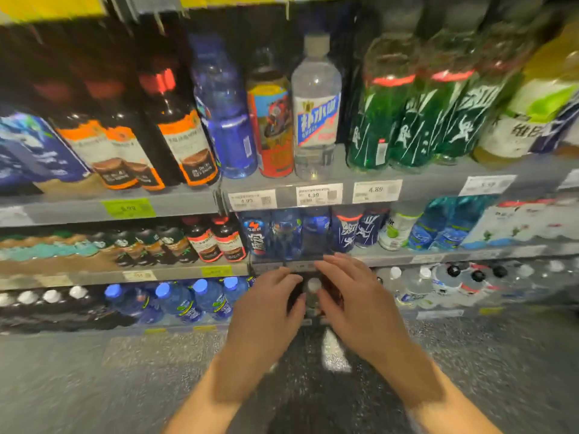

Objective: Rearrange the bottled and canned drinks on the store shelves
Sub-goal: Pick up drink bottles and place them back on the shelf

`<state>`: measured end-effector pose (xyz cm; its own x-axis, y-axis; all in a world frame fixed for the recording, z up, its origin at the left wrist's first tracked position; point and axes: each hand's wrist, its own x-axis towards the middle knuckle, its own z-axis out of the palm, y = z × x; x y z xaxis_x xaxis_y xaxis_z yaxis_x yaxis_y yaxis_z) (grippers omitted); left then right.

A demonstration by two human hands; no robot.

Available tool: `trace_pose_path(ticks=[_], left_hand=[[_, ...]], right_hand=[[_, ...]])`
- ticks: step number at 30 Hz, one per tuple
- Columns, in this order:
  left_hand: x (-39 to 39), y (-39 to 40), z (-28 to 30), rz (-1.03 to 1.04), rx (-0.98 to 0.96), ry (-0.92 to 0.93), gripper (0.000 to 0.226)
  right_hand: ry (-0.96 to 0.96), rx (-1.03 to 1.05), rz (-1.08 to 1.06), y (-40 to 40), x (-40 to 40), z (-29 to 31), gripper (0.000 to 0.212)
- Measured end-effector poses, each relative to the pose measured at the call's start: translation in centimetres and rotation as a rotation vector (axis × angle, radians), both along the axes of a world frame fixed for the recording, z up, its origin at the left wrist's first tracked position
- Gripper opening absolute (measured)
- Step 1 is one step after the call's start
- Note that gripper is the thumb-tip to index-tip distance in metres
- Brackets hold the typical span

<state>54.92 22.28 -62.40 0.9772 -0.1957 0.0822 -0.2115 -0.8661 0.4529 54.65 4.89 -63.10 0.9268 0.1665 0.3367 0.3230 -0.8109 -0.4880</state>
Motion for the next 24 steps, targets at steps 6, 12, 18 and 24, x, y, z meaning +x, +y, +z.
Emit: trace_pose_path(ticks=[6,12,18,24], left_hand=[[-1.8,-0.9,14.0,-0.027,0.061,-0.022,0.030],[-1.2,-1.6,26.7,-0.060,0.159,-0.076,0.035],[-0.4,-2.5,36.8,-0.029,0.213,-0.152,0.036],[0.4,-3.3,43.7,0.017,0.232,-0.181,0.047]], right_hand=[[0.021,0.003,-0.075,-1.7,-1.9,13.9,0.045],[-0.033,-0.009,-0.103,-2.7,-2.0,25.5,0.045],[-0.129,0.001,-0.125,-3.3,-0.8,35.5,0.045],[-0.173,-0.038,-0.145,-5.0,0.1,43.1,0.046]])
